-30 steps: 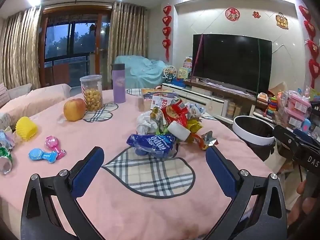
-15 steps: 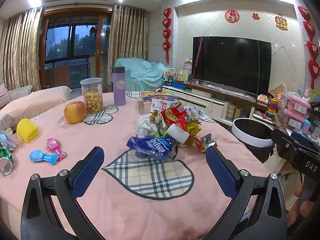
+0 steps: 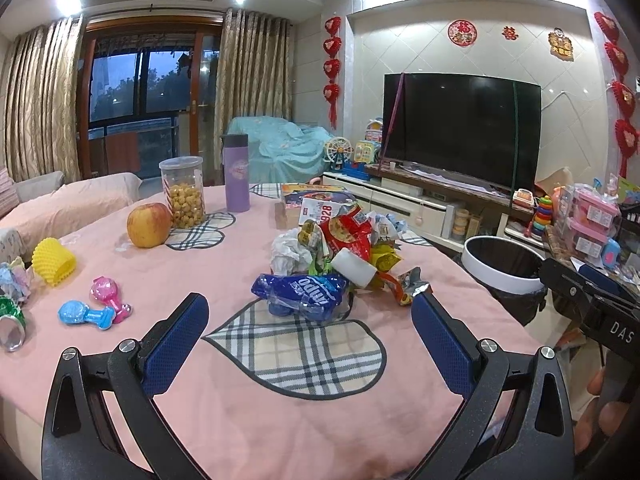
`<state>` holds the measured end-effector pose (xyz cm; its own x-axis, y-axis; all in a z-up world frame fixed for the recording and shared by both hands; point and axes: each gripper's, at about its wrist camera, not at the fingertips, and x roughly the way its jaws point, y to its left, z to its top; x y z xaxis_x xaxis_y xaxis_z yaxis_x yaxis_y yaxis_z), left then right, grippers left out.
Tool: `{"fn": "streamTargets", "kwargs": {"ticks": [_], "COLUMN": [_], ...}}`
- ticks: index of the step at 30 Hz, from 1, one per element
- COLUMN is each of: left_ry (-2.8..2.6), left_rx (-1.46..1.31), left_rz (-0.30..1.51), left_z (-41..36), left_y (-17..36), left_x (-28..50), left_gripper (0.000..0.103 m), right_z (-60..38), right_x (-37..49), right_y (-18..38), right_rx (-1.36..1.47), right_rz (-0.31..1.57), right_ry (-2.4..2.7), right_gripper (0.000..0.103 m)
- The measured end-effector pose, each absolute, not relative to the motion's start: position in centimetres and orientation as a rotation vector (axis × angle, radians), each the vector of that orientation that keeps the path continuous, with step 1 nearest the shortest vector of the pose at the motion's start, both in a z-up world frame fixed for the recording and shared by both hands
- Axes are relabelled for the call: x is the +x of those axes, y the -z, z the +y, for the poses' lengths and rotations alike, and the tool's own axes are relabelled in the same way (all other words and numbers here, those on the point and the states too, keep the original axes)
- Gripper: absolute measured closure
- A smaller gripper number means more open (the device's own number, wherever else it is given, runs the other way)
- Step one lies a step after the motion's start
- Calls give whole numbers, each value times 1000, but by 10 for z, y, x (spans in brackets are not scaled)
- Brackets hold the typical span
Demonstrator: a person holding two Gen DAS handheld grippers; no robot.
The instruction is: Collect trash
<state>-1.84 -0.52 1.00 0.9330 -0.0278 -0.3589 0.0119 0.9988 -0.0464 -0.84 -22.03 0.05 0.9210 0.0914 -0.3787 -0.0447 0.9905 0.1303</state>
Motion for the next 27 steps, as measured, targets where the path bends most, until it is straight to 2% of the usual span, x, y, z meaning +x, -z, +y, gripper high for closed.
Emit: {"fn": "streamTargets", "kwargs": {"ticks": [27], "left_ry": [19], "left_rx": [-50], "left_rz": [377], "left_z": [-3], "left_y": [-5], "left_x": [-18], "left_gripper": [0], "right_z": [-219], "right_x": [-6], "right_y": [3], "right_rx": [146], "right_rz": [424], "right_ry": [-96], "right_gripper": [0]}}
